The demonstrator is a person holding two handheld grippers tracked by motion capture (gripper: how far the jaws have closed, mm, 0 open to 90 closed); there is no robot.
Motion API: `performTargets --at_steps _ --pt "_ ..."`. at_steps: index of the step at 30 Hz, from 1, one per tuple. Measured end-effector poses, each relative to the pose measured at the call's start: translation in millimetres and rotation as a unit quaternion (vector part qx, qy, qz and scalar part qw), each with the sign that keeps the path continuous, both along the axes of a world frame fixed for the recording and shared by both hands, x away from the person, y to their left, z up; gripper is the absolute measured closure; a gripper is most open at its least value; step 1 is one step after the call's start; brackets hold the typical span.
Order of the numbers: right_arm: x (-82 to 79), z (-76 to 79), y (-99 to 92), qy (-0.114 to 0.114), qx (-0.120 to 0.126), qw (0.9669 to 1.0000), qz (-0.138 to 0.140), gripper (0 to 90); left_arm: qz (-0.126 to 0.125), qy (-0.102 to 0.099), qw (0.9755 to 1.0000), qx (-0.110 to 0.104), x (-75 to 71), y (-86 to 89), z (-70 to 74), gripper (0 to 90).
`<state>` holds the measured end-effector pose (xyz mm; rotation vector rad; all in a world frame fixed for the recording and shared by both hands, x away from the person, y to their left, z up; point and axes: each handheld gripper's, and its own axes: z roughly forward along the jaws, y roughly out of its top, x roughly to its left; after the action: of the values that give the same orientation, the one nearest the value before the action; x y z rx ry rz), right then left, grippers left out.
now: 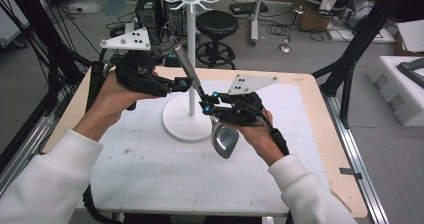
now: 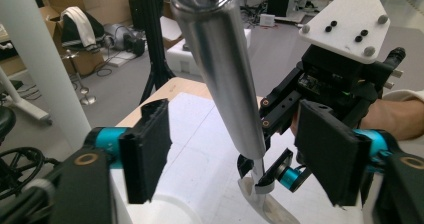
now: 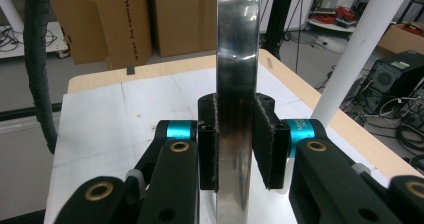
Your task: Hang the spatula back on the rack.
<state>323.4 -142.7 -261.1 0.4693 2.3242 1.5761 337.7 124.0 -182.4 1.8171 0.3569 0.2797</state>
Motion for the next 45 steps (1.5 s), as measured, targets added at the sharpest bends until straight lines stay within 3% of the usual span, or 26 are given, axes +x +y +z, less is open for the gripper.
performTargets --at_steps 5,10,17,25,33,40,45 --pt "-0.5 0.0 0.7 0.0 -0.001 1.0 -0.005 74.7 0.007 0.004 1.0 0.0 -0.3 -2.0 3.1 40.6" --pt "-1.4 0.5 1.7 0.0 -0.002 1.0 -0.009 74.7 0.026 0.01 0.9996 0.005 -1.2 -3.6 6.5 51.7" --pt "-1.4 0.5 3.4 0.0 -0.008 0.9999 -0.012 74.6 0.025 0.021 0.9994 0.011 0.9 -5.8 7.6 63.7" --pt "-0.5 0.0 5.7 -0.004 -0.011 0.9998 -0.018 74.6 0.015 0.039 0.9991 -0.001 3.5 -7.5 9.0 68.5" --pt "-0.1 -1.5 10.4 -0.008 -0.021 0.9996 -0.018 74.6 -0.008 0.037 0.9992 0.011 0.0 -14.5 12.5 73.1" --pt "0.9 -1.5 11.8 -0.004 -0.01 0.9999 -0.011 73.5 -0.012 0.03 0.9993 0.018 -0.8 -16.8 16.2 74.1" --pt "2.9 -1.3 8.3 0.006 0.003 0.9999 -0.014 58.8 -0.019 0.032 0.999 0.024 2.3 -17.1 16.6 74.2"
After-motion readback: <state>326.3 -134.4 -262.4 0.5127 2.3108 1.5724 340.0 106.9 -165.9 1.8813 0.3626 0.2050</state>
